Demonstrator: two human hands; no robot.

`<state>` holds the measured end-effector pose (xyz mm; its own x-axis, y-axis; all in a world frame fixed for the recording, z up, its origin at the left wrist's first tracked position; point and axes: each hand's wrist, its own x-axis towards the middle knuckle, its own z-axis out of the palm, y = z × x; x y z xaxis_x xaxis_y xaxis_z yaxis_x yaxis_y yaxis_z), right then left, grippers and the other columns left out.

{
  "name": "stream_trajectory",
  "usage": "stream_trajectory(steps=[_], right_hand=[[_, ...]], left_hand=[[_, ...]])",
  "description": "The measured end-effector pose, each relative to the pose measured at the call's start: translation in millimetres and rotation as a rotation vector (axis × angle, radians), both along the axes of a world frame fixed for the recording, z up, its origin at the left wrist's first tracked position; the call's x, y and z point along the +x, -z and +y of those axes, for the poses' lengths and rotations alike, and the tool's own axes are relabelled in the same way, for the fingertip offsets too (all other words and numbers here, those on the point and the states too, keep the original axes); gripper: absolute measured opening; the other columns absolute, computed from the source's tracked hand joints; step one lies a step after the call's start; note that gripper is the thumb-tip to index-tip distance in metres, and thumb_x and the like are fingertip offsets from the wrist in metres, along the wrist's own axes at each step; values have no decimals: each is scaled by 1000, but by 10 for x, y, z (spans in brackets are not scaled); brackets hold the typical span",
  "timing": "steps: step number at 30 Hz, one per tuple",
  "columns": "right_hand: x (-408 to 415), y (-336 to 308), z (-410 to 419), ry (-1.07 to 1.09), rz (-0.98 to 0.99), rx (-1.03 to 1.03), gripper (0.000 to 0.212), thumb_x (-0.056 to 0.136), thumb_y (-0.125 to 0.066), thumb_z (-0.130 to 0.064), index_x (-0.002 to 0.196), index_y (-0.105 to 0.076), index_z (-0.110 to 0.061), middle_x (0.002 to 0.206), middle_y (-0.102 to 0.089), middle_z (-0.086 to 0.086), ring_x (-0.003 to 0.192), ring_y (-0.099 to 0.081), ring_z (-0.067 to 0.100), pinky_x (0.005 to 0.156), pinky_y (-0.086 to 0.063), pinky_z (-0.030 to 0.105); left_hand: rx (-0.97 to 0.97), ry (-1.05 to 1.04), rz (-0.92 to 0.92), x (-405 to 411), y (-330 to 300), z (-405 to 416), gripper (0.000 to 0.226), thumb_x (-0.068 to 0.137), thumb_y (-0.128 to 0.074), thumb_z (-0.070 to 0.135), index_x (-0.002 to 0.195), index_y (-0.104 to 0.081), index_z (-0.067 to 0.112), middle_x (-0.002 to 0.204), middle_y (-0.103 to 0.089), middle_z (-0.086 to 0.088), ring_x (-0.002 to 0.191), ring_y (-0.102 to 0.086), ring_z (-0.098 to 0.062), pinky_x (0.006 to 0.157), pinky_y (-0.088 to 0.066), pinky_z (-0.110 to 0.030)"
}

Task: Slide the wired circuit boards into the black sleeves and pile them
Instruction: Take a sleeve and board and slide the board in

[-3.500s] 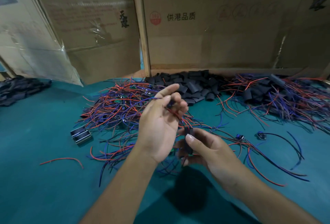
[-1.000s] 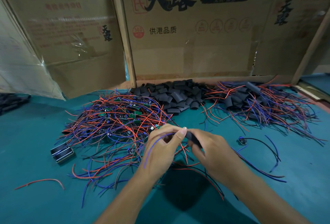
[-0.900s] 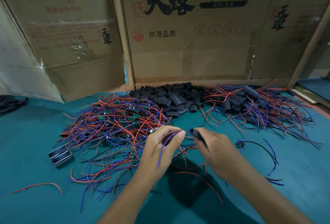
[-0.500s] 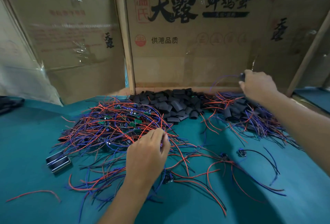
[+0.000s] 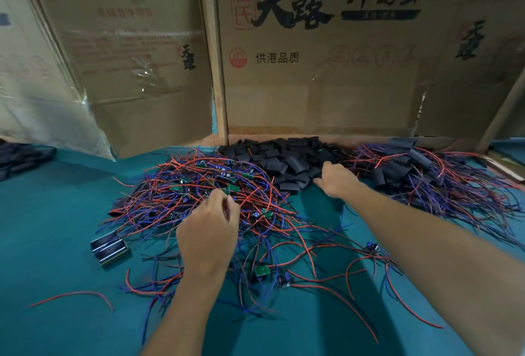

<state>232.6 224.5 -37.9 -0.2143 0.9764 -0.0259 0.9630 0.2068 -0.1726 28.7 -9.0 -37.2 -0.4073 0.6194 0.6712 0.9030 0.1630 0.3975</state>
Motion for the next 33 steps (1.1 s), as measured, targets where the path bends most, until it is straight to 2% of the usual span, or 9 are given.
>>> stream_trajectory(steps=[5,7,9,12,16,23,28,31,33], right_hand=[[124,-149,-215,41,96,23,17,98,-48,-21,101,-50,-5,98,-60,18,72,-54,29,58,-41,33],[176,-254,-443,41,294,52,13,96,-50,-18,99,-56,-7,93,-66,15,73,-60,29,60,-46,35],[202,-320,-814,0,571,43,7,96,-53,-17,99,-59,-14,77,-70,7,61,-63,14,49,-44,28],[187,-294,-1532,-153,850,-44,10,92,-61,-9,89,-61,-18,57,-67,1,41,-53,0,43,-38,16],[264,-191,-2075,-175,1057,-147,11,91,-61,-1,85,-64,-10,65,-69,10,58,-61,15,48,-46,24],[390,-83,-2175,-81,1240,-206,5,91,-62,0,86,-64,0,73,-68,19,63,-63,26,56,-54,32],[414,-63,-2156,-115,1574,-600,26,86,-66,-25,92,-57,-1,96,-69,25,74,-68,27,64,-58,30],[438,-65,-2132,-136,1678,-770,31,80,-68,-25,97,-54,-3,94,-68,20,68,-67,22,62,-58,27],[438,-53,-2110,-97,1766,-817,26,79,-67,-19,96,-56,-4,86,-67,18,64,-66,21,60,-58,27]], left_hand=[[7,-47,-65,-47,-36,-1,21,94,-62,22,75,-56,16,50,-37,11,41,-38,-21,42,-22,-24],[41,-1,-61,-22,-95,-17,17,94,-64,23,78,-59,18,55,-46,11,46,-44,-20,42,-26,-24],[80,200,16,43,-110,-42,8,91,-70,27,92,-67,20,72,-64,9,59,-59,-15,45,-41,-26],[-21,481,199,310,-90,-86,48,84,-73,41,125,-65,18,90,-64,7,81,-57,-9,61,-46,-24],[-42,592,334,528,-49,-124,42,81,-56,40,111,-69,14,91,-65,0,87,-65,-21,68,-53,-32],[-129,638,369,704,-42,-185,47,79,-73,42,118,-64,17,96,-63,3,88,-63,-18,68,-53,-33],[-172,782,32,757,-74,-220,42,79,-67,28,120,-59,26,97,-55,12,91,-55,-9,79,-49,-33],[-204,918,-90,735,-147,-263,45,81,-72,31,123,-56,30,97,-55,15,84,-51,-2,79,-46,-26],[-231,965,-189,586,-237,-225,48,84,-74,38,127,-55,31,99,-59,16,80,-53,-8,76,-45,-21]])
